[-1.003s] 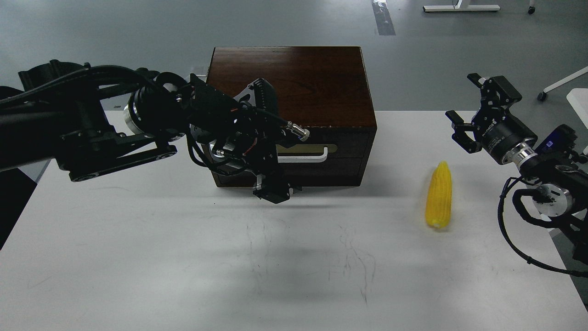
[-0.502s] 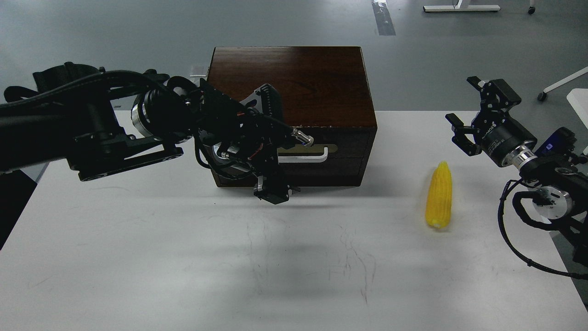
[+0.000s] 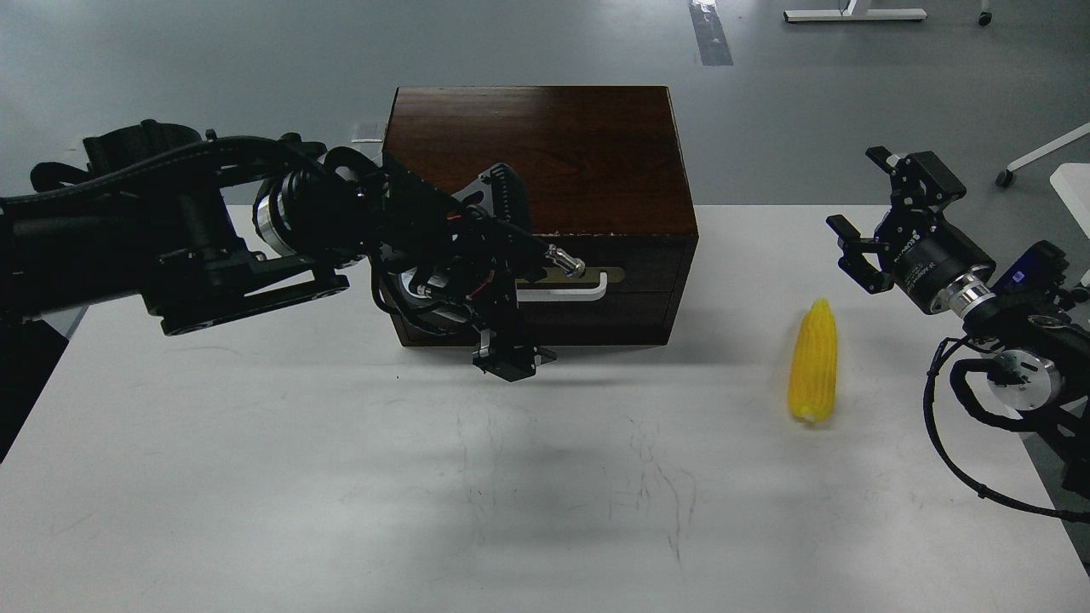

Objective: Put corn in drawer with both arms
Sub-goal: 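Lower the left gripper onto the white drawer handle and grasp it, then pull the drawer handle toward the robot with the left gripper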

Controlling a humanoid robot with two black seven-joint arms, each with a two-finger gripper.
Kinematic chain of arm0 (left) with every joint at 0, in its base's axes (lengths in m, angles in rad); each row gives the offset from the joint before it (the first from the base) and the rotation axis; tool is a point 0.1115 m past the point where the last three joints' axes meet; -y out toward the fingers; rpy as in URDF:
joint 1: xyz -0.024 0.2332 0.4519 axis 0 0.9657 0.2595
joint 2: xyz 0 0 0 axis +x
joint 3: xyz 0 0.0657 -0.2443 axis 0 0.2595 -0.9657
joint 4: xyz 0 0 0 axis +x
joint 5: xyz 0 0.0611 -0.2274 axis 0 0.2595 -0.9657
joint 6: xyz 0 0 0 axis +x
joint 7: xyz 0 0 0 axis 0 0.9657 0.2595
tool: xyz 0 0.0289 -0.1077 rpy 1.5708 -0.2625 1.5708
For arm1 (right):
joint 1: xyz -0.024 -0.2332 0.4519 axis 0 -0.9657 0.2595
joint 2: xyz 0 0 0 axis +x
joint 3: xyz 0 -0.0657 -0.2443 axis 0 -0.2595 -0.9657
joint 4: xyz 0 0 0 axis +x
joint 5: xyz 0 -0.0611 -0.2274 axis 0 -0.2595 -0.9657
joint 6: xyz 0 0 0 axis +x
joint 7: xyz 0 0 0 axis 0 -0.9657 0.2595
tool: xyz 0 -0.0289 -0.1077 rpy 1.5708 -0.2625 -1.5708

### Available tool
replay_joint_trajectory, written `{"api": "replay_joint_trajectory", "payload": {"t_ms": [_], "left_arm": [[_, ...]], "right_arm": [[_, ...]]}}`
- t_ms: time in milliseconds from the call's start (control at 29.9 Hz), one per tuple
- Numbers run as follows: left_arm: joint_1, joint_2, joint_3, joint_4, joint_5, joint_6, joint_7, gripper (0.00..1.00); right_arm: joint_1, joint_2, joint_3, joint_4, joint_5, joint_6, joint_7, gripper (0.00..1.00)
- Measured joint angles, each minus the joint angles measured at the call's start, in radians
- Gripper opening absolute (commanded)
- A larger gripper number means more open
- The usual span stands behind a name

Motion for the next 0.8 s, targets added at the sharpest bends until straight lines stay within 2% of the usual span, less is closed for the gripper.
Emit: {"api": "replay_joint_trajectory", "payload": {"t_ms": [803], "left_arm": [[0.011,-0.011,0.030,0.029,0.002,0.000,0.001,0.98]], "right_arm": [[-0.015,0.000,0.000,0.001,0.000,0.000,0.000,1.00]]}}
